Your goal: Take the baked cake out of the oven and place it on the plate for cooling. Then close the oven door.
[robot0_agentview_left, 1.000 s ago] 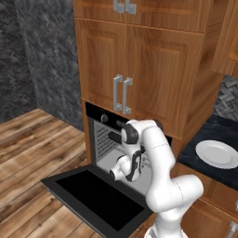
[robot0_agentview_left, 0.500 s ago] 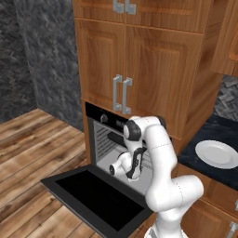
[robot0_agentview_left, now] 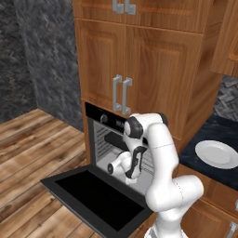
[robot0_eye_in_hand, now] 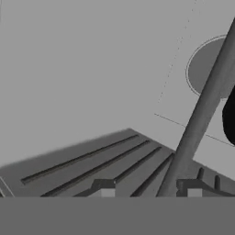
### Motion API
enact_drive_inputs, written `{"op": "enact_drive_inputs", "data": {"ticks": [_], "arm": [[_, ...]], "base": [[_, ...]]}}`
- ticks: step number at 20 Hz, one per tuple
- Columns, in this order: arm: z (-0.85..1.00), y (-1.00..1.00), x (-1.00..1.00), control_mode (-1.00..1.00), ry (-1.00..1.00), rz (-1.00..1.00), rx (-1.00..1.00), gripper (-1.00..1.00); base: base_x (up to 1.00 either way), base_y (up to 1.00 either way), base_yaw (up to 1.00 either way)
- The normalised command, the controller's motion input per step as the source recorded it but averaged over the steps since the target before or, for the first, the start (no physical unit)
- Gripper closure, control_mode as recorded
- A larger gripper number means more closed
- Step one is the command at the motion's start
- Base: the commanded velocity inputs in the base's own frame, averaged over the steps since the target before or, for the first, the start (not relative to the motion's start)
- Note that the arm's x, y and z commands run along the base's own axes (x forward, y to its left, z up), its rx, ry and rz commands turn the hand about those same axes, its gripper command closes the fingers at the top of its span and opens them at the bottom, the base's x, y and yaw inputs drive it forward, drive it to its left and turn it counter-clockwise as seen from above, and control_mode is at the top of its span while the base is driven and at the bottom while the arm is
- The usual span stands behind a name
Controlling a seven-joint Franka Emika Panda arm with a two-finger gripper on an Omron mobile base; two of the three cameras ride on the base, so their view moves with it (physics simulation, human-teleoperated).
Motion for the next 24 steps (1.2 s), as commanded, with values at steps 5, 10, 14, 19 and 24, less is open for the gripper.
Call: {"op": "enact_drive_inputs", "data": {"ticks": [5,10,14,19,24], "arm": [[-0.46,0.61,-0.65,-1.0,0.16,0.05,0.06,1.0],[-0.45,0.58,-0.75,-1.0,0.17,0.05,0.08,1.0],[-0.43,0.63,-0.83,-1.0,0.16,0.04,0.07,1.0],[-0.42,0.64,-0.92,-1.0,0.14,0.04,0.07,1.0],[-0.42,0.61,-0.95,-1.0,0.12,0.04,0.07,1.0]], "base": [[0.0,0.0,0.0],[0.0,0.0,0.0],[0.0,0.0,0.0],[0.0,0.0,0.0],[0.0,0.0,0.0]]}}
